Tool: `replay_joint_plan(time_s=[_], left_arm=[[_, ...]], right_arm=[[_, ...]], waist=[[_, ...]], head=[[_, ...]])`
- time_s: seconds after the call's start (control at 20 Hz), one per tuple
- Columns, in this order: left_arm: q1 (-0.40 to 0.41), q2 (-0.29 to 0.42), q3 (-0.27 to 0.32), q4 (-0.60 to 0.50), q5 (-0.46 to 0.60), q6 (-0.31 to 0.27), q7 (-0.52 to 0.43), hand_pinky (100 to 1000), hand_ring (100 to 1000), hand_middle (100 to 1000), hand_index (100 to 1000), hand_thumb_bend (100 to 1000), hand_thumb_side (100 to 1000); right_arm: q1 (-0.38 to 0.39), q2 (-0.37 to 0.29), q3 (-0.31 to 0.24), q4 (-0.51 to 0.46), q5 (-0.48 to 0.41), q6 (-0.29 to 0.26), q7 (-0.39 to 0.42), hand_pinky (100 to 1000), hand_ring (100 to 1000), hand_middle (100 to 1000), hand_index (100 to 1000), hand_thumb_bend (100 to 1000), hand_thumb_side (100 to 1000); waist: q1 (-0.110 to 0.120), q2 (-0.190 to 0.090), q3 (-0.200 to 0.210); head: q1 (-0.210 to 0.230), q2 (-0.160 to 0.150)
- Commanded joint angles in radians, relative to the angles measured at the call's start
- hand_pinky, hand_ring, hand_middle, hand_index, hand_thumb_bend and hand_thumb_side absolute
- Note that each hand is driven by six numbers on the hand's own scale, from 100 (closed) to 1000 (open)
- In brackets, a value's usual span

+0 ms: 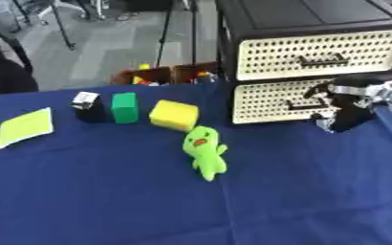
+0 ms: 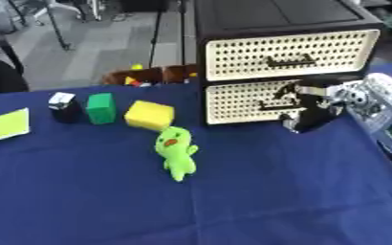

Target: Pick up objects from table and place into drawer.

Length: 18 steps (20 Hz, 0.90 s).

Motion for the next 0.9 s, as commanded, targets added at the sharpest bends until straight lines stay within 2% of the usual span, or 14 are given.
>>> replay_joint_plan(time_s=[0.05,0.35,0.4,0.45,0.5,0.6,0.9], left_arm=[[-0.011,0.016,0.007,-0.018,0.005,0.001,-0.002,557,661,683,835,179,909],[-0.011,0.015,0.007,-0.018,0.005,0.003,-0.001,557,660,681,835,177,907],[-0.011,0.016,0.007,-0.018,0.005,0.003,-0.001,557,659,680,835,176,908],[-0.011,0.016,0.007,-0.018,0.005,0.003,-0.001,556,659,679,834,173,909],[-0.01,0.015,0.007,-0.018,0.005,0.003,0.0,556,659,679,835,174,908],[-0.009,0.015,0.007,-0.018,0.005,0.003,0.0,556,659,678,834,173,907],[-0.011,0.015,0.006,-0.018,0.005,0.004,-0.001,556,658,674,834,172,905]], right_arm=[[-0.027,-0.016,-0.02,0.012,0.009,-0.01,0.004,100,201,100,947,100,360],[-0.035,-0.004,-0.029,0.046,0.031,-0.016,0.003,100,206,100,950,100,401],[-0.037,-0.001,-0.031,0.051,0.032,-0.019,-0.005,100,216,100,952,269,659],[-0.038,0.001,-0.033,0.056,0.031,-0.024,-0.017,100,218,100,947,309,763],[-0.038,0.003,-0.035,0.06,0.029,-0.029,-0.029,100,218,100,945,326,794],[-0.039,0.006,-0.034,0.068,0.02,-0.037,-0.049,100,216,100,940,342,830],[-0.039,0.013,-0.027,0.089,0.01,-0.046,-0.059,100,216,100,924,363,829]], waist=[[-0.001,-0.015,0.003],[-0.002,-0.013,0.007],[-0.002,-0.012,0.007],[-0.002,-0.012,0.007],[-0.002,-0.011,0.007],[-0.003,-0.011,0.007],[-0.003,-0.008,0.008]], head=[[-0.003,-0.013],[-0.002,-0.015],[-0.002,-0.016],[-0.001,-0.017],[-0.001,-0.017],[-0.002,-0.016],[-0.006,-0.02]])
